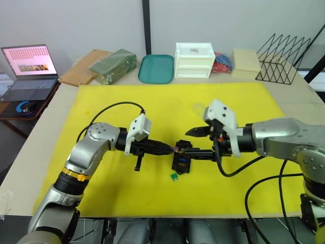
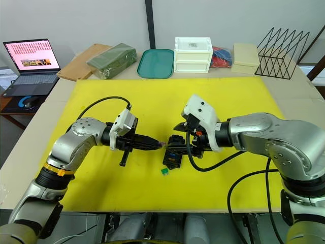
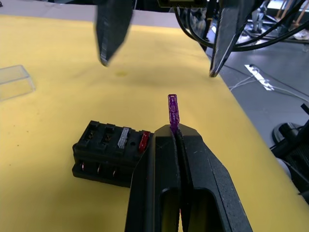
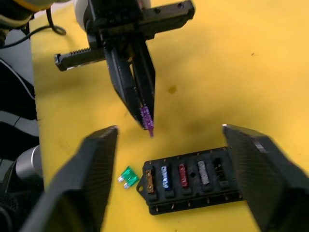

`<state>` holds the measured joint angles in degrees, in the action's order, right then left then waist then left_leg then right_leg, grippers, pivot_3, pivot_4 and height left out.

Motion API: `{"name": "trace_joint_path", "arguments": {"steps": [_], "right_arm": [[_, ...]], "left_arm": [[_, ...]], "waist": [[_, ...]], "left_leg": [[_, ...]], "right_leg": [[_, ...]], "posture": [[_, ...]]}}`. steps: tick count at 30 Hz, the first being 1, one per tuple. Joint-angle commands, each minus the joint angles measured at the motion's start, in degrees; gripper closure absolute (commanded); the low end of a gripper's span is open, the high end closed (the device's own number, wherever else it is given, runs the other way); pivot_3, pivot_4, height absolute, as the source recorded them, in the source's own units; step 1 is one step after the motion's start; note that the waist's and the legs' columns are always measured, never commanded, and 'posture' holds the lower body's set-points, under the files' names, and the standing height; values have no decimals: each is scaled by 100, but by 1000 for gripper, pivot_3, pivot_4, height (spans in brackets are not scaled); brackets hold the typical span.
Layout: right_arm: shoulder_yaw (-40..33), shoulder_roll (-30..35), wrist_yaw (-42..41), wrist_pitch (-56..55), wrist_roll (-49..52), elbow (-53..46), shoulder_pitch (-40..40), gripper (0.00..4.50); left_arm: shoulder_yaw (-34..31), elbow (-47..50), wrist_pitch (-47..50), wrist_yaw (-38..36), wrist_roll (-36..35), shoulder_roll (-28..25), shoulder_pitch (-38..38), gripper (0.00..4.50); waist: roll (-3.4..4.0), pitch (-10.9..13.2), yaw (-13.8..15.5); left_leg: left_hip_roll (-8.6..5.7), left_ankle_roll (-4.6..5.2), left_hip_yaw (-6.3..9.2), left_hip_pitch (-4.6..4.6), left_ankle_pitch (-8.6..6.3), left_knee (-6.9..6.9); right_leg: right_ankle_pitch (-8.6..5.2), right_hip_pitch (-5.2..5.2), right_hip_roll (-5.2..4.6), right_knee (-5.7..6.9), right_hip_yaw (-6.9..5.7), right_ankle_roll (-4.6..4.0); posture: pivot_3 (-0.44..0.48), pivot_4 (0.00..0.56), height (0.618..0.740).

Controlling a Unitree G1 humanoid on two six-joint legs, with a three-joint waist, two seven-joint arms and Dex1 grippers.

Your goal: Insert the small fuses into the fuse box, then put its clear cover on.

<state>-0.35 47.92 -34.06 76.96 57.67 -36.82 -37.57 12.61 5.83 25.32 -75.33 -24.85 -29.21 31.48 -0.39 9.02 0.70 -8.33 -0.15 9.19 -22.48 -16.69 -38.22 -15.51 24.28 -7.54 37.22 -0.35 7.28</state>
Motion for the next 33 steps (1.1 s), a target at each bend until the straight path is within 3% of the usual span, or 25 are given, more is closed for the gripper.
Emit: {"name": "trace_joint_path", "arguments": {"steps": [1, 8, 11, 13, 33], "right_arm": [[89, -127, 61, -67, 25, -81, -91, 1600], [284, -184, 41, -122, -108, -41, -81, 1600], [364, -226, 40, -214, -213, -13, -95, 2143], [399, -222, 26, -247, -256, -11, -105, 2789], [583, -143, -106, -306, -485, -17, -68, 2789]], "left_arm": [[8, 154, -133, 58, 10, 8, 40, 4500], [38, 134, -161, 86, 46, 33, 73, 4500], [80, 113, -188, 78, 75, 45, 88, 4500], [112, 82, -229, 50, 111, 39, 93, 4500], [160, -87, -429, 79, 202, 57, 140, 4500]], "waist": [[0, 0, -1], [0, 0, 3], [0, 0, -1], [0, 0, -2], [0, 0, 0]], "left_leg": [[0, 0, 0, 0, 0, 0], [0, 0, 0, 0, 0, -1], [0, 0, 0, 0, 0, 0], [0, 0, 0, 0, 0, 0], [0, 0, 0, 0, 0, 0]], "right_leg": [[0, 0, 0, 0, 0, 0], [0, 0, 0, 0, 0, 0], [0, 0, 0, 0, 0, 0], [0, 0, 0, 0, 0, 0], [0, 0, 1, 0, 0, 0]], "posture": [[0, 150, 740], [0, 150, 740], [0, 150, 740], [0, 150, 740], [0, 150, 740]]}}
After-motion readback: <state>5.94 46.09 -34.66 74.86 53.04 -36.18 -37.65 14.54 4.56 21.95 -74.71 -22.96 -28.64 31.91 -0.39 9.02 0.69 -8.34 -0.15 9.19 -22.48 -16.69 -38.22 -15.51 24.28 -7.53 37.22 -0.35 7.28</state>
